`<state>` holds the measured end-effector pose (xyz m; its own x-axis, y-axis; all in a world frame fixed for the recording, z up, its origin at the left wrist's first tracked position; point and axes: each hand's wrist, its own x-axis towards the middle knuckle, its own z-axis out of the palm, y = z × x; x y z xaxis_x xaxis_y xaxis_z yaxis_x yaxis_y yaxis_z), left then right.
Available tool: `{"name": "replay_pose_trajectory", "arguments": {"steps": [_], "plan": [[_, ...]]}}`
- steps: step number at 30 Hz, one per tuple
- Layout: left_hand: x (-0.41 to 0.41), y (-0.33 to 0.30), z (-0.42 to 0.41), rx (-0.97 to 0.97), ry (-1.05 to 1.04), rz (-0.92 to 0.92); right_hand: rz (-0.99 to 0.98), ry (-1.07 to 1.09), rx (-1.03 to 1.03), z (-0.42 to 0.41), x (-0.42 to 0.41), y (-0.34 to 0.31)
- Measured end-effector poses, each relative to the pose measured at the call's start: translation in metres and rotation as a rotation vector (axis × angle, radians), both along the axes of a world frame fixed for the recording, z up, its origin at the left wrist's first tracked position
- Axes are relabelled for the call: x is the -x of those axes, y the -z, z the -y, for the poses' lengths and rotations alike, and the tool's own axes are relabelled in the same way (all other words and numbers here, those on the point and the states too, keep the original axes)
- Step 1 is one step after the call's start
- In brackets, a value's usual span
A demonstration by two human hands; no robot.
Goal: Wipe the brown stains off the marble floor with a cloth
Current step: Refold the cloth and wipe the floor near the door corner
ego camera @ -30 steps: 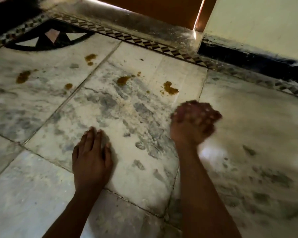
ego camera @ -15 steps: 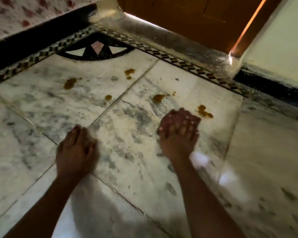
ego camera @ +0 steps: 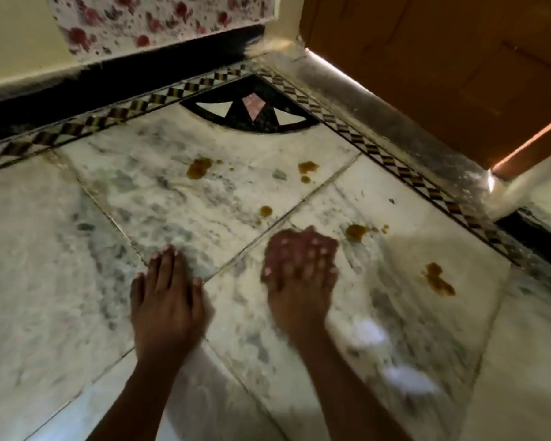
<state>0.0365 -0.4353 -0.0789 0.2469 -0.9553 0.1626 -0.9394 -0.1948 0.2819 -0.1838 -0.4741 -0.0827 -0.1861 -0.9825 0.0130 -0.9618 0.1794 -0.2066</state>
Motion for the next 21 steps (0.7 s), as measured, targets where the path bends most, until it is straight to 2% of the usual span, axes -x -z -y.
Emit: {"name": "replay_pose_trajectory", "arguments": {"steps": [2, 4, 6, 7, 9, 11, 12, 14, 17, 19, 21], "plan": [[0.001, -0.006, 0.001, -0.009, 0.0, -0.007, -0.088, -0.264, 0.006, -0.057, -0.007, -0.01], [0.0, -0.009, 0.001, -0.033, 0.001, -0.002, -0.101, -0.297, -0.043, -0.11, 0.018, -0.019], [0.0, -0.013, 0.002, -0.078, -0.004, -0.011, -0.142, -0.16, -0.088, -0.12, 0.051, -0.017], [0.003, -0.015, 0.0, -0.09, -0.003, -0.023, -0.154, -0.026, -0.103, -0.11, 0.059, -0.016], [0.002, -0.014, 0.001, -0.086, 0.005, -0.009, -0.089, 0.196, -0.056, -0.057, 0.043, -0.01], [0.0, -0.009, 0.003, -0.071, -0.001, 0.003, 0.042, 0.302, -0.113, 0.008, 0.008, -0.009], [0.0, -0.006, 0.003, -0.064, -0.01, 0.012, 0.072, 0.265, -0.164, 0.032, -0.009, -0.007], [0.001, -0.002, 0.003, -0.039, -0.021, 0.038, 0.046, 0.054, -0.111, 0.049, -0.039, -0.004], [0.0, -0.004, 0.003, -0.006, -0.014, 0.022, -0.043, -0.28, 0.009, 0.006, -0.043, -0.006], [0.001, -0.007, 0.004, -0.02, -0.024, 0.013, -0.072, -0.298, -0.046, -0.022, -0.015, -0.012], [0.002, -0.009, 0.003, -0.037, -0.029, 0.005, -0.078, -0.171, -0.079, -0.021, 0.009, -0.014]]}}
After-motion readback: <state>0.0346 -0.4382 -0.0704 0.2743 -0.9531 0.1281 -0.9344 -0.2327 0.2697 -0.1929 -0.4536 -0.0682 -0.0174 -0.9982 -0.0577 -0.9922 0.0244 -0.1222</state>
